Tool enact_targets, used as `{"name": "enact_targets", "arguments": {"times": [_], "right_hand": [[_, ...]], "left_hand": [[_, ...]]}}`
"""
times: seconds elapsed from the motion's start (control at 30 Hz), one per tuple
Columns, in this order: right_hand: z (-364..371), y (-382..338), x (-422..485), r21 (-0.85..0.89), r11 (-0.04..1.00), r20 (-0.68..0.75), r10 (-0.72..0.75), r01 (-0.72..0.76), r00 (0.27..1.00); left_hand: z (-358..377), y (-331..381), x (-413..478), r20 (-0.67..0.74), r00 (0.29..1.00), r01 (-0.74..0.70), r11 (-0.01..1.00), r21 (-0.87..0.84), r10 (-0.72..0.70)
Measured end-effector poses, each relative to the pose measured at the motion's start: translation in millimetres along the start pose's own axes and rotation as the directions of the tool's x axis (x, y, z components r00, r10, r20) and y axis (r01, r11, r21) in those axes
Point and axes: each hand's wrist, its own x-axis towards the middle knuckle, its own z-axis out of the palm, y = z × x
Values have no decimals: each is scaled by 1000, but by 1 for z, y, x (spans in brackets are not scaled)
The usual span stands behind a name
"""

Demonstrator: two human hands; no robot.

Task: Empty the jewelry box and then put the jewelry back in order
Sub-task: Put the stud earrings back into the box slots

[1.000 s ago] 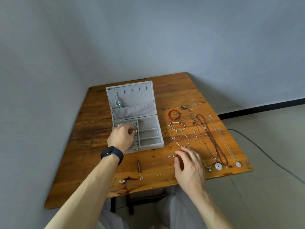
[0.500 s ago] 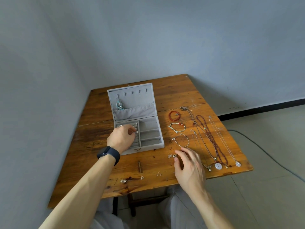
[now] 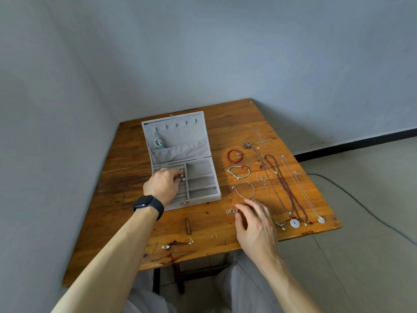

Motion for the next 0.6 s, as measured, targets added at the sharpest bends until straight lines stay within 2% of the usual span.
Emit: {"name": "enact_targets", "arguments": {"times": [0.2, 0.37, 0.6], "right_hand": [[0, 0, 0, 3, 1000, 6, 5, -5, 1000], [1, 0, 0, -10, 1000, -4, -2, 2, 1000], [1, 0, 0, -5, 1000, 4, 1, -1, 1000]], "left_hand": [[-2, 1, 7, -39, 999, 24, 1000, 13, -24], [-5, -14, 5, -6, 993, 116, 984, -137, -118], [-6, -8, 2, -47, 999, 1, 999, 44, 1]]}}
